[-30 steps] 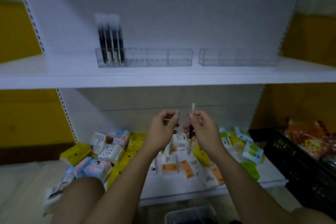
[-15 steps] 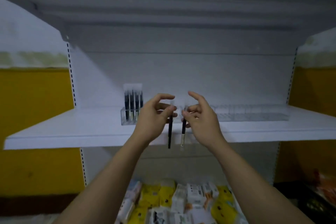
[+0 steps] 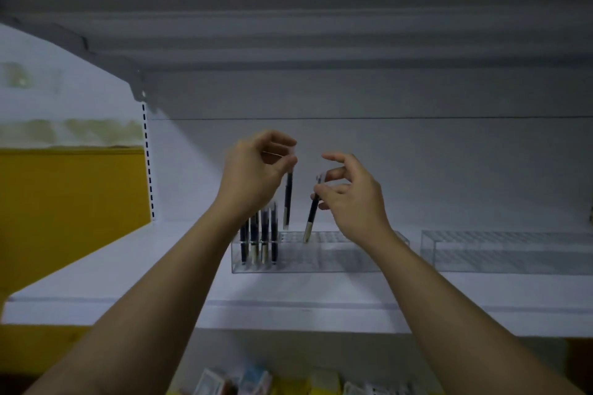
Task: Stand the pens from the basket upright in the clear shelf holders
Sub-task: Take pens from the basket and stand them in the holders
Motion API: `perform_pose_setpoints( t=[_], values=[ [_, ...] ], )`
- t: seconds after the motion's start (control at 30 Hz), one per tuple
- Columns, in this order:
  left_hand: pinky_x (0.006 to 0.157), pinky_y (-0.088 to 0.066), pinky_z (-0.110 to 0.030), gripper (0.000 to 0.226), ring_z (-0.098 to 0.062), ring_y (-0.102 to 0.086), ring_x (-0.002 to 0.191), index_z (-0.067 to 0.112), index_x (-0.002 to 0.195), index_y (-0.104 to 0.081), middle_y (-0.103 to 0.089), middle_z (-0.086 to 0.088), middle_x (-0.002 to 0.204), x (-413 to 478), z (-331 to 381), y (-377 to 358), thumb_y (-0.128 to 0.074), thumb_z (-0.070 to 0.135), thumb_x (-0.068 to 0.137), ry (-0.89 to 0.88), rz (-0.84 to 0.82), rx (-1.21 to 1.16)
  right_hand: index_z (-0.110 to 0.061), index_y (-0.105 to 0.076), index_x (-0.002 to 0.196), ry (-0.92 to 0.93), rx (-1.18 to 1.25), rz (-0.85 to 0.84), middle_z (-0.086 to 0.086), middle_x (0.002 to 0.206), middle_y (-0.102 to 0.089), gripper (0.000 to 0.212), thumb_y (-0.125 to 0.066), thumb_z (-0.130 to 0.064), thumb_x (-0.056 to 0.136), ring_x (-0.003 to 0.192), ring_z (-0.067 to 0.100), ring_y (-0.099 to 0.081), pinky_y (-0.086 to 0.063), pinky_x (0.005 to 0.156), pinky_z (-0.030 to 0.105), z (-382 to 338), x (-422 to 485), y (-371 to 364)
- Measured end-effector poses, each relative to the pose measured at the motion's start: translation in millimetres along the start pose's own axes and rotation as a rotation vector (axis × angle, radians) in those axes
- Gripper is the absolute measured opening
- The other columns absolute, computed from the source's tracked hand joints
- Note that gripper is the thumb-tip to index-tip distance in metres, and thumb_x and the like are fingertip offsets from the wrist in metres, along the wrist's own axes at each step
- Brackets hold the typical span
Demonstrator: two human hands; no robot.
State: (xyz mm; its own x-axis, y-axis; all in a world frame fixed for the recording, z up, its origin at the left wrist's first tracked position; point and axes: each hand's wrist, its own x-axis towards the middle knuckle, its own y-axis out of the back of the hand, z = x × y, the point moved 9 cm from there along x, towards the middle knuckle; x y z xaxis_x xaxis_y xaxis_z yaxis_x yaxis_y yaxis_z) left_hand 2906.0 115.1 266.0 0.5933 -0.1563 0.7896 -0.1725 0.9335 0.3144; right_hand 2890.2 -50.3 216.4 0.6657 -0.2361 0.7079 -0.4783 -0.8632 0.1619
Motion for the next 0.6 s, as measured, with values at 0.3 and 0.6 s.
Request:
perform_pose_setpoints(
  t=[0.3, 0.6],
  values=[
    [0.072, -0.048, -0.012, 0.015, 0.001, -0.061, 0.084, 0.027, 0.102, -0.060, -0.061, 0.014, 0.091, 29.7, -30.5, -19.3, -0.065, 0.021, 0.089, -0.006, -0.054, 0.108, -0.032, -0.053, 0.117, 0.008, -0.034, 0.000, -0.006, 0.094, -0.060, 0.038, -0.067, -0.011, 0.088, 0.073, 0.017, -0.069, -0.059, 0.071, 0.043, 25.0, 40.1, -27.1],
    [0.071, -0.050, -0.014, 0.014, -0.001, -0.064, 0.083, 0.028, 0.098, -0.060, -0.065, 0.011, 0.093, 34.0, -57.7, -34.8, -0.067, 0.021, 0.088, 0.039, -0.075, 0.094, -0.031, -0.055, 0.118, -0.024, -0.055, 0.030, -0.007, 0.090, -0.061, 0.040, -0.068, -0.009, 0.087, 0.072, 0.020, -0.068, -0.059, 0.069, 0.046, 50.1, 51.5, -26.6]
  ],
)
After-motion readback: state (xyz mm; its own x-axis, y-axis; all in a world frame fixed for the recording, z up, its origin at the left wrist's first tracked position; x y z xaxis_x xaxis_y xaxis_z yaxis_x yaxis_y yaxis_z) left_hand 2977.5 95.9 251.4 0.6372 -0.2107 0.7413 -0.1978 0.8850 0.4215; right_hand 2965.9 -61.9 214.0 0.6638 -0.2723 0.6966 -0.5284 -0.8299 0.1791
